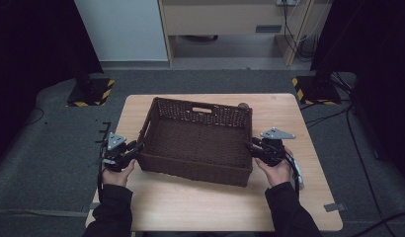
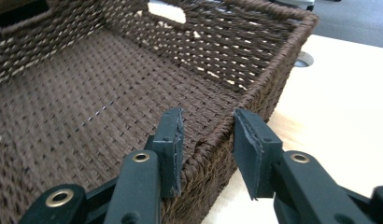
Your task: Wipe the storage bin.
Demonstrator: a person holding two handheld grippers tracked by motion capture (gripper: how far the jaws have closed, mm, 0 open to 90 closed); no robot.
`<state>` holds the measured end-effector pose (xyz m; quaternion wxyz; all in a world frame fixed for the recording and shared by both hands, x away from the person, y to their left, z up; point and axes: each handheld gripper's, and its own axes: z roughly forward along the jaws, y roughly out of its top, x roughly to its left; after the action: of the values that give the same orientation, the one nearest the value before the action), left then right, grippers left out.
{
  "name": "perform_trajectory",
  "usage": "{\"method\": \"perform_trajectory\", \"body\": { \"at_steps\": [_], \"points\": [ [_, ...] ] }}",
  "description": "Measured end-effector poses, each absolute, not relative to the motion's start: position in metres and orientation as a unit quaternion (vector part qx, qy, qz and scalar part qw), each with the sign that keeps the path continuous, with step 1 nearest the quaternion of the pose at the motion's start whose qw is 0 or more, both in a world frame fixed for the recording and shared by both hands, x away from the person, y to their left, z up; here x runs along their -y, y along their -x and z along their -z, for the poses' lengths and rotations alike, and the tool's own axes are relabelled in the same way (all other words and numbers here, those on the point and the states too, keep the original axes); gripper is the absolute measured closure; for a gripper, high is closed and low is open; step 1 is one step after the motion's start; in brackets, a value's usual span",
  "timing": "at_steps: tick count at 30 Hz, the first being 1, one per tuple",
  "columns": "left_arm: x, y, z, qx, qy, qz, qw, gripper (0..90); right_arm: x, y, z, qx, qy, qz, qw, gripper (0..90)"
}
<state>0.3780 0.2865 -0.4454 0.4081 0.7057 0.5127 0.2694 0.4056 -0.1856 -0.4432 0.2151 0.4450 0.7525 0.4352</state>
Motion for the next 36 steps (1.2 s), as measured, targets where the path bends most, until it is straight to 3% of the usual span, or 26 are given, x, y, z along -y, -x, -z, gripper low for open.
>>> {"method": "perform_trajectory", "body": {
  "at_steps": [6, 13, 17, 20, 24, 34, 36],
  "points": [
    [-0.290, -0.381, 0.443, -0.519, -0.703, -0.266, 0.406, 79.1, 0.186, -0.395, 0.438, -0.767, -0.435, -0.425, 0.203, 60.7],
    [-0.290, -0.385, 0.444, -0.522, -0.700, -0.273, 0.404, 81.6, 0.187, -0.405, 0.437, -0.745, -0.441, -0.438, 0.242, 54.4],
    [-0.290, -0.385, 0.445, -0.518, -0.701, -0.280, 0.402, 80.2, 0.188, -0.410, 0.443, -0.742, -0.448, -0.440, 0.234, 57.0],
    [-0.291, -0.384, 0.443, -0.521, -0.699, -0.279, 0.403, 70.8, 0.187, -0.409, 0.443, -0.746, -0.443, -0.442, 0.228, 62.9],
    [-0.294, -0.377, 0.439, -0.518, -0.694, -0.280, 0.414, 67.1, 0.186, -0.405, 0.442, -0.752, -0.441, -0.433, 0.230, 63.2],
    [-0.291, -0.372, 0.436, -0.512, -0.696, -0.285, 0.414, 68.9, 0.189, -0.388, 0.436, -0.759, -0.436, -0.433, 0.215, 62.4],
    [-0.292, -0.375, 0.438, -0.515, -0.695, -0.285, 0.413, 72.6, 0.189, -0.390, 0.435, -0.754, -0.435, -0.437, 0.227, 57.2]
  ]
}}
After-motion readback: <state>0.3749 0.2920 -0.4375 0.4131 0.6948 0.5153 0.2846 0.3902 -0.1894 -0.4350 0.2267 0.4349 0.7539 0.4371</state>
